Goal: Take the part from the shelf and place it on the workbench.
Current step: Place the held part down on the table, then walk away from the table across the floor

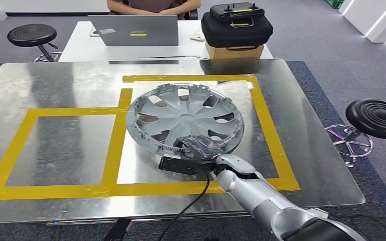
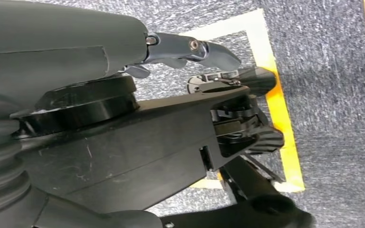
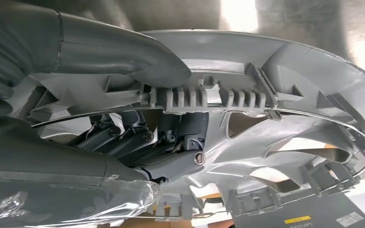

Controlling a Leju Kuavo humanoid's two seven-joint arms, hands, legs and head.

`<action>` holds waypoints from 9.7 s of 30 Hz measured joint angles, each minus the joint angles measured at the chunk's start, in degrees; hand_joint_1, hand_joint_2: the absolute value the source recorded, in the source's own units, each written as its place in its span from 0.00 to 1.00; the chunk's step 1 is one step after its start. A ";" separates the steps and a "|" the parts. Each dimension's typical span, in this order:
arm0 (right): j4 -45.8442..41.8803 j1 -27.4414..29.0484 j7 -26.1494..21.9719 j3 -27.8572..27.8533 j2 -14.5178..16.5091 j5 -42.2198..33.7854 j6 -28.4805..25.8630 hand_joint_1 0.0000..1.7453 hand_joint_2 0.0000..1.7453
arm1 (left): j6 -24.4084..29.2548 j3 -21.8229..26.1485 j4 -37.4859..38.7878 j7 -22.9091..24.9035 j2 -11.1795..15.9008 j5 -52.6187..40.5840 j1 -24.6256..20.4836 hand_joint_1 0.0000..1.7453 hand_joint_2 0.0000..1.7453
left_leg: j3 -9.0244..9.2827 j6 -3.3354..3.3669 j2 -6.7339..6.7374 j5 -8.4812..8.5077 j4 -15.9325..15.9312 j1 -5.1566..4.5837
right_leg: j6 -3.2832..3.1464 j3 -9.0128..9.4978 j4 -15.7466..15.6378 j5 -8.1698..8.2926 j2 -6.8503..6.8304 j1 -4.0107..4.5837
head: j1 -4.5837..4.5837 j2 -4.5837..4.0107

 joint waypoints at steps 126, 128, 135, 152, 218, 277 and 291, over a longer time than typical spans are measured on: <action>-85.60 38.49 -16.90 -1.88 -0.18 -11.87 -33.69 0.00 0.00 | 4.03 12.22 -0.14 1.40 0.14 13.04 1.96 0.00 1.00 | -2.04 -0.10 0.19 2.86 -1.59 -0.75 | 0.03 9.68 -8.69 2.95 -0.38 -0.13 | -0.30 0.01; -85.59 38.33 -16.92 -1.86 -0.17 -11.82 -33.69 0.00 0.00 | 3.99 12.29 -0.16 1.37 0.14 13.21 1.94 0.00 1.00 | -2.68 -0.73 0.10 3.85 -1.35 -0.84 | -0.17 15.44 -16.21 1.98 -0.18 -0.15 | -0.22 0.01; -85.51 38.26 -16.92 -1.85 -0.16 -11.66 -33.68 0.00 0.00 | 4.10 12.49 -0.20 1.33 0.16 13.19 1.92 0.00 1.00 | -5.42 -2.64 0.13 -3.36 6.18 -0.54 | -3.11 13.86 -18.53 4.14 -0.36 0.06 | -0.33 0.02; -85.19 38.42 -16.93 -1.88 -0.18 -12.03 -33.69 0.00 0.00 | 3.95 13.60 -0.20 0.92 -0.05 14.06 1.67 0.00 1.00 | 3.30 1.07 0.46 -0.31 -3.14 -1.07 | -0.21 2.31 -4.15 -0.31 -0.53 0.37 | -0.19 0.01; 18.15 32.53 21.72 -56.46 -3.53 -18.42 -9.74 0.00 0.00 | 1.87 13.33 -0.31 0.33 0.75 9.09 2.28 0.00 0.00 | 2.10 0.85 0.44 0.48 -2.36 -0.96 | -0.33 11.23 -12.59 2.59 -0.62 0.12 | -0.13 0.01; 20.23 32.04 24.30 -52.13 -4.51 -10.59 -9.62 0.00 1.00 | 10.89 -2.43 -0.31 18.73 1.60 -10.51 3.99 0.00 0.00 | 1.18 1.01 -2.57 0.35 -1.29 -0.80 | -0.16 5.82 -2.74 -1.58 -0.23 0.01 | -0.12 0.02; 20.28 32.14 23.15 -52.45 -4.52 -11.47 -9.57 0.00 1.00 | 11.09 -2.39 -0.28 18.64 1.61 -9.80 3.90 0.00 0.00 | -7.35 -2.06 -0.38 -7.13 14.61 -0.82 | -2.86 12.37 -17.75 4.75 -1.80 -0.13 | -0.91 0.02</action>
